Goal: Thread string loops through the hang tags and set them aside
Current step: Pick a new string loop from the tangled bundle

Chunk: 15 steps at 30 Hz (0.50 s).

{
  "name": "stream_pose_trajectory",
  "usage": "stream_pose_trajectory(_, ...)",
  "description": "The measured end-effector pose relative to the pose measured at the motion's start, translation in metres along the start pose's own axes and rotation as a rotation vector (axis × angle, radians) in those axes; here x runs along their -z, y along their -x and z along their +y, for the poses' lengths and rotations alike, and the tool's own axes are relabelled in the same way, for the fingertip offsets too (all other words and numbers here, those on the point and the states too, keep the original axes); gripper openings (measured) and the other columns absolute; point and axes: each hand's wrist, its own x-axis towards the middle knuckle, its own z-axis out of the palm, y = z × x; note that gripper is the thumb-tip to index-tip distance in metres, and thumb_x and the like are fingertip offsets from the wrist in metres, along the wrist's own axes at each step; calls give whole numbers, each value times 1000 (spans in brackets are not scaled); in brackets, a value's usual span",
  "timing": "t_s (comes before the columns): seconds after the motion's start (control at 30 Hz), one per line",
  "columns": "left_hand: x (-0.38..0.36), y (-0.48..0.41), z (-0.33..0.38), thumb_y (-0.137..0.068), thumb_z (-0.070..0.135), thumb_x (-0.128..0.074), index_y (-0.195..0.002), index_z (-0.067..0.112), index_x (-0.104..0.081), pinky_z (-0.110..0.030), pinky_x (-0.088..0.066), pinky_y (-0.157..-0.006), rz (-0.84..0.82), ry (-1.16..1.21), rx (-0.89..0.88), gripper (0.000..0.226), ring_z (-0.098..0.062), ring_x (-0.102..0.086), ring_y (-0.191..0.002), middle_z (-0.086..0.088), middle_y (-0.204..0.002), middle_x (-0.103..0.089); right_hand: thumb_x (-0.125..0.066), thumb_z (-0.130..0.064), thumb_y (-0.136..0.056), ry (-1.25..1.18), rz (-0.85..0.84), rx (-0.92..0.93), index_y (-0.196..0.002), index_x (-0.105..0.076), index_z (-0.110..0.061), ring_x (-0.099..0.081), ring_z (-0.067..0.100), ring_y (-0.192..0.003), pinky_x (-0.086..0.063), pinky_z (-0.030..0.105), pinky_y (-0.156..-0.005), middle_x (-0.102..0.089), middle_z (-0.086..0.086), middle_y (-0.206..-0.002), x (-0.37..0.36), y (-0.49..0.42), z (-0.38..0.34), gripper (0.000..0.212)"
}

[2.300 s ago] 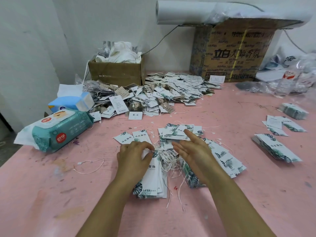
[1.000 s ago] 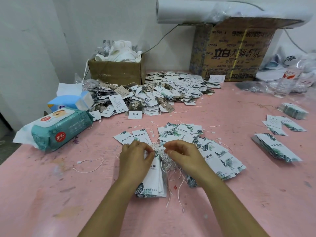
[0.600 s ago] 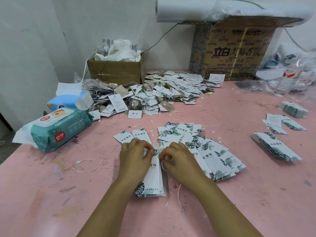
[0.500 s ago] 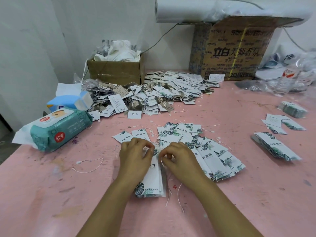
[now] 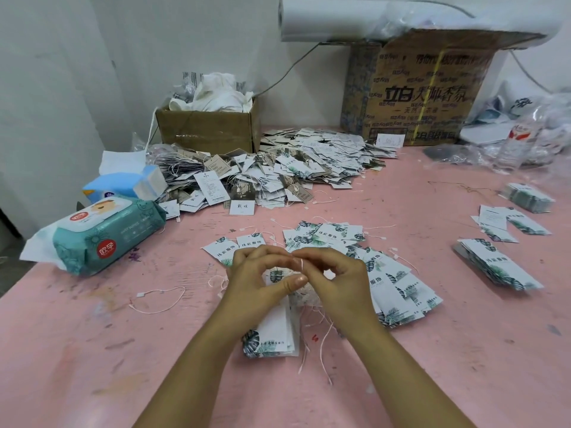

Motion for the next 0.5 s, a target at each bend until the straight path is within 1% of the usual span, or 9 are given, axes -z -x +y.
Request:
stream_pose_trajectory(0.07, -1, 2, 2, -56, 54, -63, -73, 51, -59, 3, -18, -85, -26, -25, -9, 18, 12, -29, -105, 26, -97, -57, -66, 1, -81, -140, -32, -68, -78, -74, -37, -66, 7, -76, -51, 21, -71, -72, -11, -78, 0, -1, -3, 39)
stream_pose_trajectory(0.17, -3, 3, 4, -64, 46, -68, -75, 50, -60, 1, -19, -87, -40, -27, 2, 15, 4, -33, -105, 28, -99, -56, -62, 4, -82, -299, -48, -142, -79, -76, -29, -68, 8, -79, -51, 17, -69, -74, -5, -80, 1, -3, -8, 36)
stream_pose_trajectory(0.2, -3, 2, 4, -68, 40, -71, -76, 50, -60, -3, -20, -89, -40, -28, 9, 16, 1, -33, -106, 29, -101, -56, -62, 5, -82, -343, -38, -164, -78, -76, -26, -69, 10, -79, -51, 17, -68, -74, -2, -80, 1, -3, -8, 34)
stream_pose_trajectory(0.3, -5, 2, 5, -75, 30, -73, -78, 47, -63, -21, -24, -92, -44, -23, 24, 20, -3, -32, -109, 29, -102, -56, -61, 7, -80, -457, -11, -207, -78, -75, -17, -68, 14, -73, -52, 19, -65, -73, 5, -76, 4, -5, -10, 29)
stream_pose_trajectory(0.4, -8, 4, 8, -75, 31, -73, -79, 49, -61, -24, -21, -94, -57, -63, 17, 22, -6, -30, -109, 29, -102, -55, -60, 10, -78, -568, -10, -237, -77, -73, -13, -69, 15, -71, -52, 19, -64, -72, 8, -73, 6, -7, -12, 26)
stream_pose_trajectory(0.5, -12, 5, 8, -79, 32, -70, -85, 48, -58, -28, -21, -98, -75, -170, -4, 21, -11, -29, -110, 26, -105, -53, -64, 0, -70, -634, -58, -270, -74, -73, -12, -68, 16, -70, -53, 21, -62, -72, 10, -74, 4, -6, -14, 16)
